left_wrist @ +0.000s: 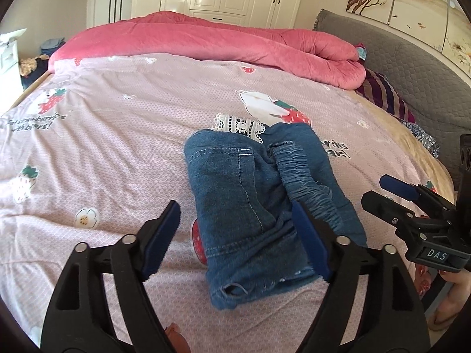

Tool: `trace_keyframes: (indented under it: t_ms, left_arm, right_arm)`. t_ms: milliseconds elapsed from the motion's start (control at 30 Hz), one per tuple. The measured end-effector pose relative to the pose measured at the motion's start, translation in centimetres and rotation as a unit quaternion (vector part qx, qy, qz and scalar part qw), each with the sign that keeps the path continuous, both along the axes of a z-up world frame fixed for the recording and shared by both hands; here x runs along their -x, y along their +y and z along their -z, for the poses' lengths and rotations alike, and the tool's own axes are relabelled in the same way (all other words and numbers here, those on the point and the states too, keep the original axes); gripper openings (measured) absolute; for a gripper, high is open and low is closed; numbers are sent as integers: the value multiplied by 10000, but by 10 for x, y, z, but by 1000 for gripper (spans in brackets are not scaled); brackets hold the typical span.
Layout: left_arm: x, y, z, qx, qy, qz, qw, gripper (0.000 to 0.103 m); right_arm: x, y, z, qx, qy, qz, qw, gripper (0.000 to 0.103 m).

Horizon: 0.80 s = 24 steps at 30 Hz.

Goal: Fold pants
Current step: 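Open the left gripper and pull both grippers back from the folded pants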

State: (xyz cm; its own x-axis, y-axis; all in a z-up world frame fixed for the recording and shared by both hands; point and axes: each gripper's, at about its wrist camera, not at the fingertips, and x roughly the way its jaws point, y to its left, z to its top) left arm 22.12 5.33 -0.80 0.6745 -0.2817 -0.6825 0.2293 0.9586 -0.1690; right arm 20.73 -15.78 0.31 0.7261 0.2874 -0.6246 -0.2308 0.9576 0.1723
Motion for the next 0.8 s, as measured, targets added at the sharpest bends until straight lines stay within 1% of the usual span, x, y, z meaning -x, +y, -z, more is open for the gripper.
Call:
trace_keyframes:
  t_ms: [67, 133, 400, 567, 800]
  left_arm:
    - [5, 2, -2, 31, -19, -29, 10000, 76]
    - [10, 4, -4, 51, -43, -78, 9999, 82]
    - [27, 11, -12, 163, -135, -164, 9996, 93]
    - [39, 13, -15, 171, -152, -214, 9995, 93]
    - [58, 13, -16, 23, -184, -246, 9995, 93]
  right_arm:
    - [4, -1, -3, -11, -44, 14, 10000, 84]
    - [7, -2, -5, -11, -86, 28, 10000, 86]
    - [22, -9, -13, -121, -281, 113, 9995, 92]
    - [32, -11, -16, -154, -324, 136, 9993, 93]
    - [48, -11, -17, -116, -338, 84, 9993, 96]
